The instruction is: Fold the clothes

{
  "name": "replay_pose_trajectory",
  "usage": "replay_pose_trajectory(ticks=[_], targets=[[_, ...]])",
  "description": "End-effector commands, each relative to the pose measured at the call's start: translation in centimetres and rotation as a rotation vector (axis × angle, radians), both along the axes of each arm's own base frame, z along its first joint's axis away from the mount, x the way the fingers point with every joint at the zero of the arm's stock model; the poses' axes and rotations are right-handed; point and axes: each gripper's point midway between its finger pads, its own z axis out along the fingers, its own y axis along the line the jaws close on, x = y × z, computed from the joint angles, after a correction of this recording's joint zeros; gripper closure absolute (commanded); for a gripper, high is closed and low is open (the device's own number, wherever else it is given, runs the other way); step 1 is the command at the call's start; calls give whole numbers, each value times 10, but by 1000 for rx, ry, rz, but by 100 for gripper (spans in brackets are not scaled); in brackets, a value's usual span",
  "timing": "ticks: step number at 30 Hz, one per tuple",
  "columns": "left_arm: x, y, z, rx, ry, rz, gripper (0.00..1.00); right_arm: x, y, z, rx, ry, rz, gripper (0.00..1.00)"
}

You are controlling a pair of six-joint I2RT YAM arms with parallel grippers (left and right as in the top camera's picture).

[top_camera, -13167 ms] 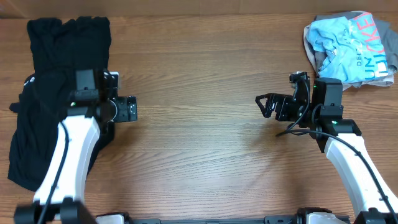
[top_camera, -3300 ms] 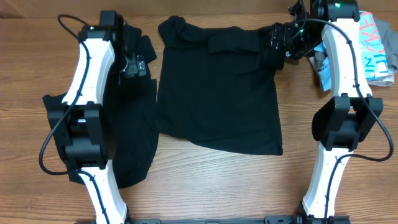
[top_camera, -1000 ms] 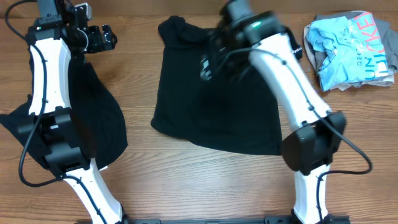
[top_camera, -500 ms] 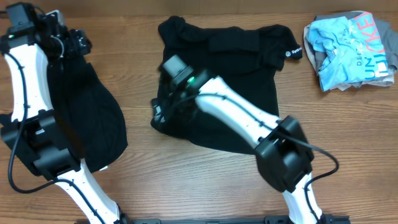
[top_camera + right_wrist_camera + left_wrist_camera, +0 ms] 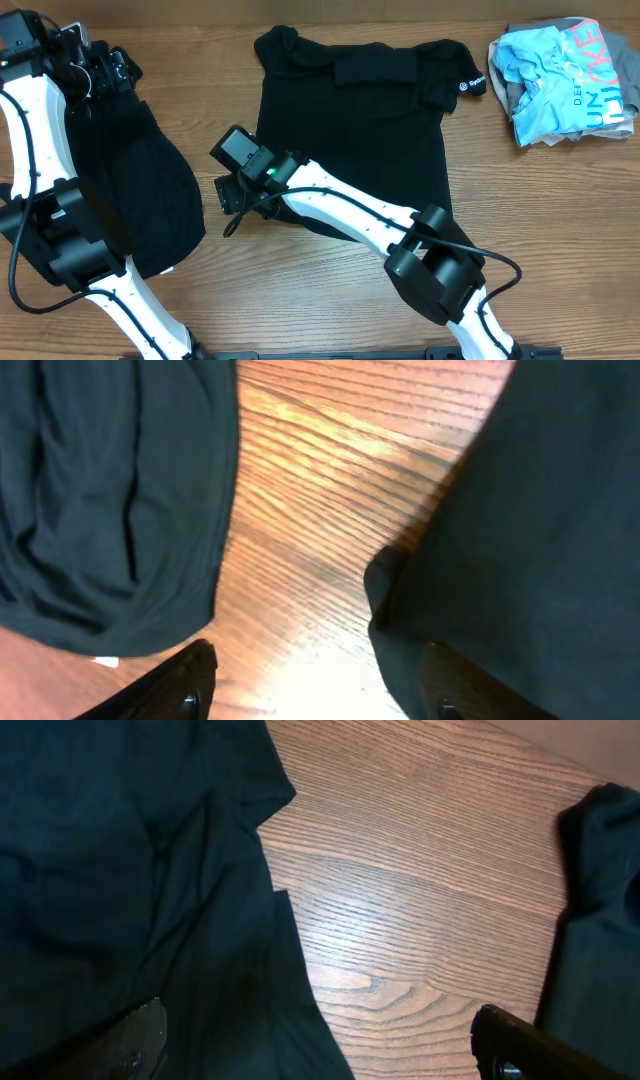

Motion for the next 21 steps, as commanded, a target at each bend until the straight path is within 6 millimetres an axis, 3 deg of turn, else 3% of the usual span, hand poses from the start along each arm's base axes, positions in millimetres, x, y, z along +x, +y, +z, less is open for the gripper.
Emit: replay_pose_trajectory(ticks=[1,14,15,18,21], targets=[[4,1,4,14,-13,-14,0,0,-11,-40,-78,46,-43,33],[1,1,-10,7,16,-12,0,2,-47,-70,-203,127,-219,48],[1,1,-10,7,16,-12,0,3,-51,-70,-208,137,-239,51],[1,0,-10,7,17,-12,0,8,-64,-71,-206,193,-270,78],[1,0,-10,6,18,-12,0,12,-77,-63,-197,258,-288,96]])
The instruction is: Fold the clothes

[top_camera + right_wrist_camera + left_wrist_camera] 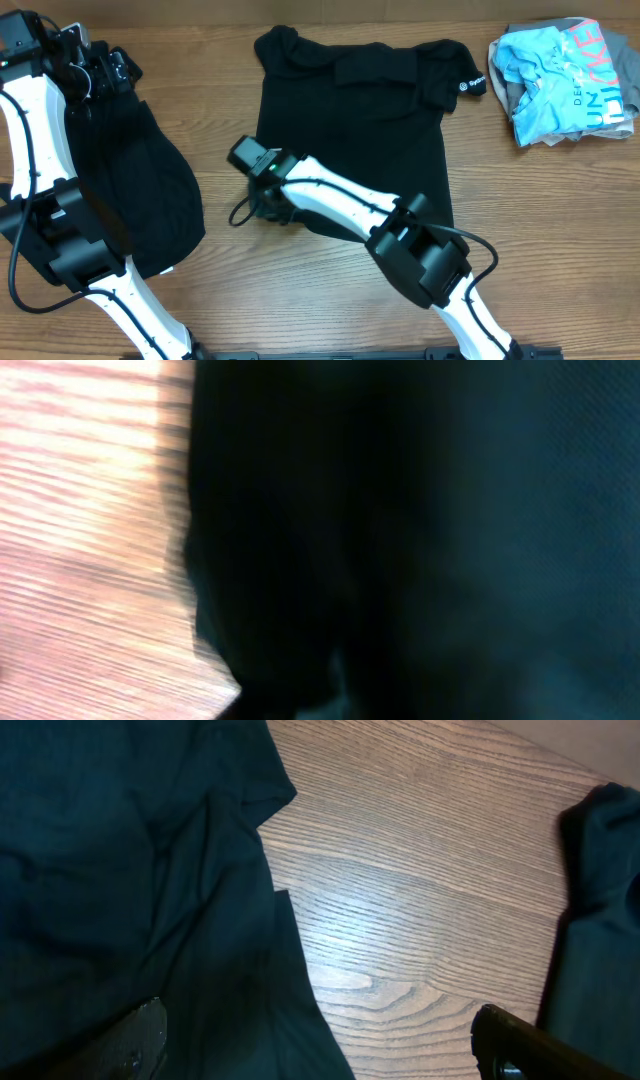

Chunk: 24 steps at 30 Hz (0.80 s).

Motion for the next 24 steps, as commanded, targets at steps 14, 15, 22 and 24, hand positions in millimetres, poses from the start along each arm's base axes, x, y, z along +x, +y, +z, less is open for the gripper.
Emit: replay_pose_trajectory(ticks=[14,15,22,24], targets=[[5,-36,-13,-4,45,-79,0,-18,-123,127,-92,137,-24,96],[6,-42,-13,-3,46,-93,0,-22,-126,135,-92,135,-17,96],[16,-94,-13,4,44,-199,0,-49,-148,188,-62,98,-19,96],[18,-110,-13,8,44,-234,0,-57,-154,203,-46,76,-19,96]])
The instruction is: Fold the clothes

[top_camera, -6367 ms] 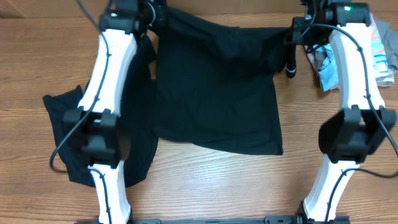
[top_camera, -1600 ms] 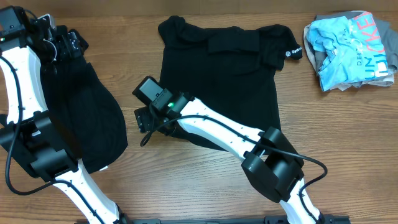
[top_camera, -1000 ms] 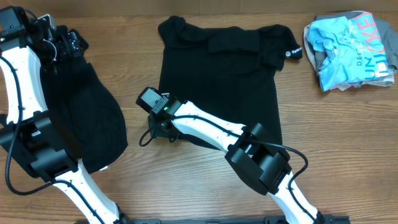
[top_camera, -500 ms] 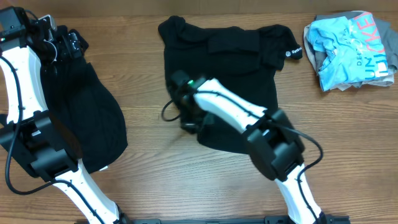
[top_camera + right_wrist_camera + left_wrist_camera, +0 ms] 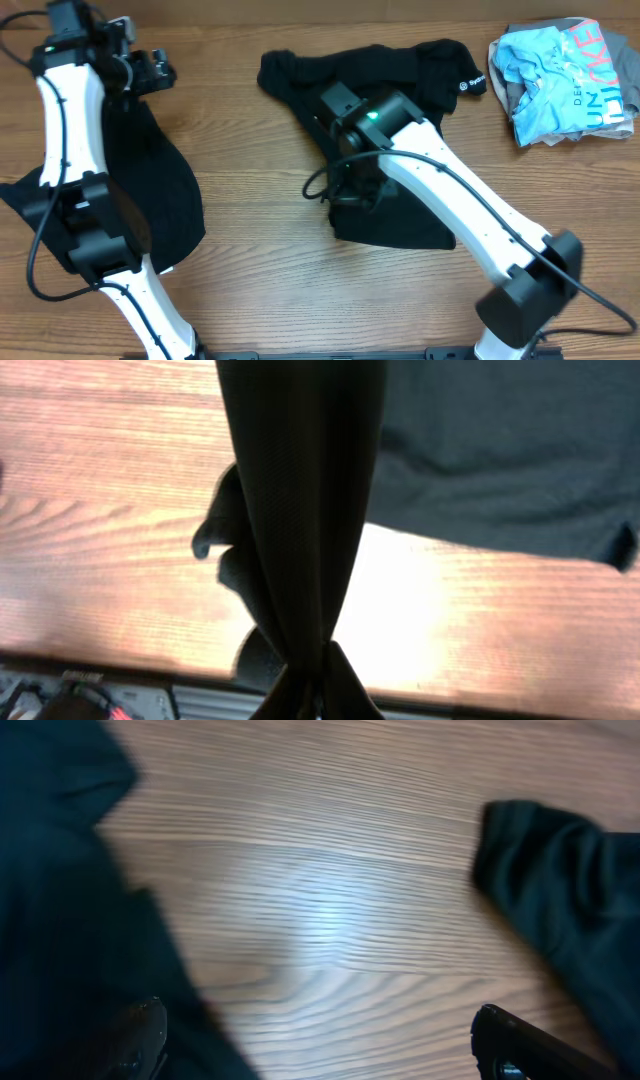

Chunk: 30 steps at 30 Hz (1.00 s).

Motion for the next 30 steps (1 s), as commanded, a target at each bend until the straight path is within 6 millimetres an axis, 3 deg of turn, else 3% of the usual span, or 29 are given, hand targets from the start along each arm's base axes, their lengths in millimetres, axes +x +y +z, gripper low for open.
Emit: replay_pose_trajectory(ticks=[1,3,8,13,18,24,30], targets=[[4,-30,-8,14,10,-83,0,-8,-6,36,51,-79,12,96],[3,-55,-10,10,27,-130,0,-12,-20,53,41,-138,-17,96],[-3,-102,-24,-2,57,-220,0,-16,-40,73,53,-185,-59,96],[-7,-148,-51,-10,64,-290,0,-19,-61,82,37,-195,-97,96],[-18,-181,-79,-7,74,-357,0,-17,-73,91,36,-237,-124,96],[-23,-191,-108,-3,55,-376,0,-13,-85,95,11,-273,-137,96],[-23,-165,-123,26,77,-291,0,-11,-88,96,-8,-287,-141,96]])
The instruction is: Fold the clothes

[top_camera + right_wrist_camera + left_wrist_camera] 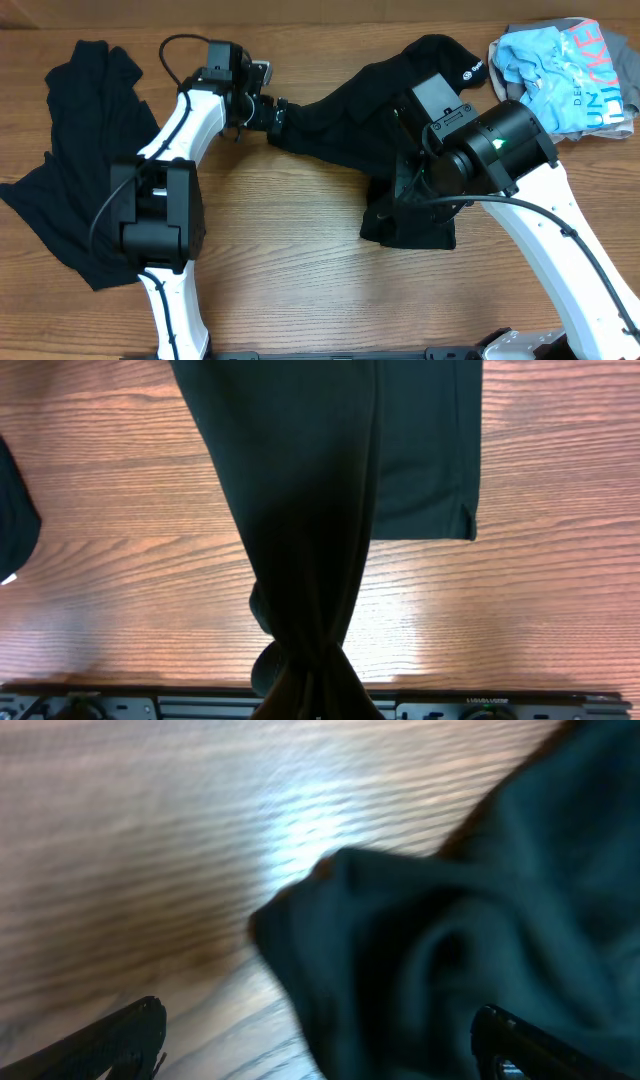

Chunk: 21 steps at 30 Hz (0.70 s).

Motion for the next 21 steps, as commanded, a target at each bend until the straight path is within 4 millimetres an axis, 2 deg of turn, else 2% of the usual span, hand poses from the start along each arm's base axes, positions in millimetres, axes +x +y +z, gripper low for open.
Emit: replay_pose_trajectory(ticks=[1,4,10,17,21], targets=[[3,22,-10,10,17,80,1,2,-7,13,-6,-60,-5,96],[6,19,-8,-47,2,79,4,5,-7,13,-9,-72,-7,96],[5,18,-16,-70,13,117,13,6,-8,14,-12,-80,-9,96],[12,2,-35,-166,22,99,20,6,-8,14,-12,-80,-8,96],[15,1,-47,-174,24,106,20,6,-8,14,-13,-79,-8,96]])
